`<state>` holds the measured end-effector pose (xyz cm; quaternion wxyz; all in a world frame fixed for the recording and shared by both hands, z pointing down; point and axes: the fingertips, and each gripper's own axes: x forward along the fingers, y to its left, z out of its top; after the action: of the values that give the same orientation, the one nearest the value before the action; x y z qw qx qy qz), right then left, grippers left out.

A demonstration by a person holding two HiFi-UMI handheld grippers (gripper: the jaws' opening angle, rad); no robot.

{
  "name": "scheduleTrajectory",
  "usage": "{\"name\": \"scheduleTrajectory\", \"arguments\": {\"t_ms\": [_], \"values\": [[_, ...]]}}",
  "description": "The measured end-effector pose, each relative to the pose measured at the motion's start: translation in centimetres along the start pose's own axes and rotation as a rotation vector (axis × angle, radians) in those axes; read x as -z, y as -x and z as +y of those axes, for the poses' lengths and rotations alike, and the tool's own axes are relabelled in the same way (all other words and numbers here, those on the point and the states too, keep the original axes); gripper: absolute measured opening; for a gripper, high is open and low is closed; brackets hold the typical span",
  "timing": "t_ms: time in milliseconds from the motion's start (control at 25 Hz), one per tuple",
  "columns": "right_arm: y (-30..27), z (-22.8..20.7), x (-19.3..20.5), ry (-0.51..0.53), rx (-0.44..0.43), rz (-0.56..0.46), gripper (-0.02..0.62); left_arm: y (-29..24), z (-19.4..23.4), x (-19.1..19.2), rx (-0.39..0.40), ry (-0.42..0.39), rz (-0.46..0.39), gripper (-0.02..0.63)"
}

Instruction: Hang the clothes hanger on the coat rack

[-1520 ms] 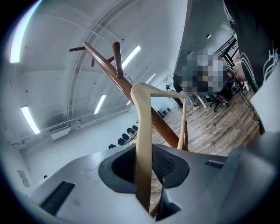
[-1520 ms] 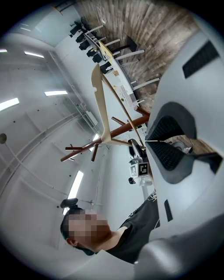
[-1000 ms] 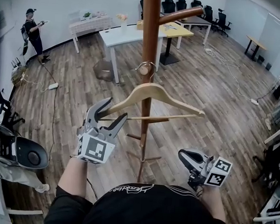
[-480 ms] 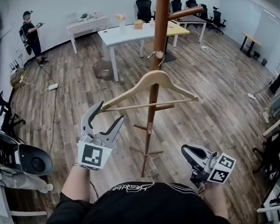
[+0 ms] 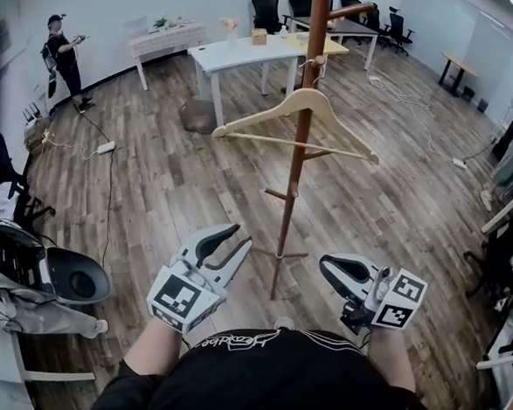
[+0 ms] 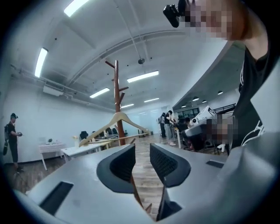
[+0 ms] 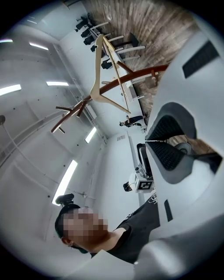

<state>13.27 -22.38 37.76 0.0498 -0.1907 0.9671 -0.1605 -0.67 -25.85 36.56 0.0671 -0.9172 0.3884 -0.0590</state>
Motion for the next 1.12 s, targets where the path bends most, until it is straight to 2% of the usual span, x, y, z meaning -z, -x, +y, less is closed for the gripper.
{"name": "scheduleTrajectory", "arguments": {"t_ms": [120, 240, 400, 560, 720, 1120], "values": [[-0.2, 3.6, 1.0, 0.011, -0.001, -0.006, 0.04, 2.1, -3.5, 0.3, 0.101, 0.076, 0.0, 0.056], [0.2, 6.7, 2.6, 0.011, 0.003, 0.0, 0.04, 4.1, -7.0, 0.2, 0.192, 0.178, -0.027, 0.028], [0.8, 9.5, 4.2, -0.007, 0.033, -0.009, 0.04, 6.3, -9.7, 0.7, 0.251, 0.254, -0.027, 0.007], [1.3, 11.1, 4.8, -0.02, 0.062, -0.031, 0.038, 8.0, -10.7, 0.8, 0.26, 0.306, -0.042, 0.006], [2.1, 12.2, 5.4, -0.004, 0.1, -0.037, 0.038, 9.1, -11.6, 0.8, 0.264, 0.324, -0.054, 0.006], [1.5, 13.2, 6.3, -0.033, 0.12, -0.035, 0.038, 10.8, -11.3, 1.1, 0.292, 0.382, -0.072, 0.006]]}}
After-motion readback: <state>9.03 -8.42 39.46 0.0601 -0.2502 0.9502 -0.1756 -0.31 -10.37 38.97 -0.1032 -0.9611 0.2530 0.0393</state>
